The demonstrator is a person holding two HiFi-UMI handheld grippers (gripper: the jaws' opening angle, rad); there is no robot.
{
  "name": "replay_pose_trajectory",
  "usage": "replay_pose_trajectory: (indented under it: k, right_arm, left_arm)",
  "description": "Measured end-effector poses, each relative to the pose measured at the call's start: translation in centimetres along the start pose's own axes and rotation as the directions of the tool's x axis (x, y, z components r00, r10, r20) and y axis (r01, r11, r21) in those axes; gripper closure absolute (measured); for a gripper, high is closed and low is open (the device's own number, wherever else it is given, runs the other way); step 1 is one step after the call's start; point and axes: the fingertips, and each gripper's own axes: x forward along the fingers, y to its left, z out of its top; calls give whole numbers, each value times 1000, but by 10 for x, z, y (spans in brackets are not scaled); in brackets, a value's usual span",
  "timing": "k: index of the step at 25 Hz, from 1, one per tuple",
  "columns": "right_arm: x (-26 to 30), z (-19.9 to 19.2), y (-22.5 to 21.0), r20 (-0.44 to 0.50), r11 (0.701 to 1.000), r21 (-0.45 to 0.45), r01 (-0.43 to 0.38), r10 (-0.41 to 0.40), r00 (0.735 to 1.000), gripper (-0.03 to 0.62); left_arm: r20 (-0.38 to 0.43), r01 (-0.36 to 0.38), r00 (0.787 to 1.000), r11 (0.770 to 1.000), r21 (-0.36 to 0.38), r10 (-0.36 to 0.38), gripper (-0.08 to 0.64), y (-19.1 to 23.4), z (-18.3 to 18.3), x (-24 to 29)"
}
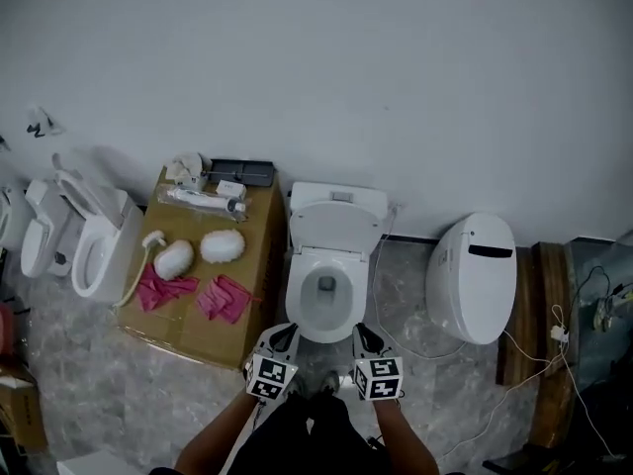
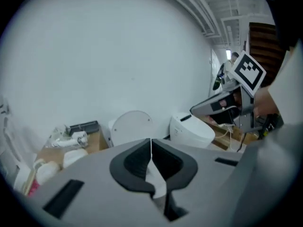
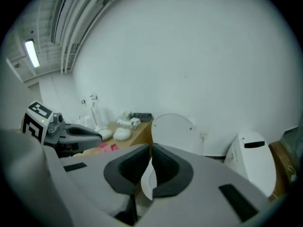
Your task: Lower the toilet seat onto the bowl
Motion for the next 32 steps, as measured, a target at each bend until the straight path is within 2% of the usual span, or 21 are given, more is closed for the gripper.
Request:
replay_pose_trajectory:
  k: [3,6,9,11,16,19,20,24,32]
  right_arm:
    - [-39,50,9,116,1000,14,25,-27,993,557]
    - [-70,84,21,212,999,8,37,-37,977,558]
    - [-99,104,32,285,999,-1,46,-44,957,560]
    - [-115,109,38,324,998,1,55,-52,945,560]
    - [-131,103,49,341,999,14,47,-48,939,563]
    - [-133,98,51,334,999,9,40,-40,942,563]
    - [-133,97,52,335,999,7,40,-40,942,563]
    - [-133,97,56,341,999,-4,36,-32,940,563]
    - [-129,102,60,344,999,-18,31,-23,939,566]
  left_arm:
    - [139,-54,989,998,-41,59,545,2,65,-42]
    - [252,-90,963,995,-49,100,545,-1,114,-79]
    - [340,-119,932,992,-30,122,545,-10,142,-107]
    - [372,-140,918,990,-25,139,545,-14,150,-119]
    - [387,-151,907,986,-71,166,545,-14,150,-136]
    - [336,-143,926,984,-106,171,545,-19,139,-138]
    - [336,-140,927,985,-103,167,545,-21,138,-138]
    - [394,-137,908,989,-46,144,545,-24,143,-137]
    - [393,-133,909,990,-43,140,545,-22,145,-134]
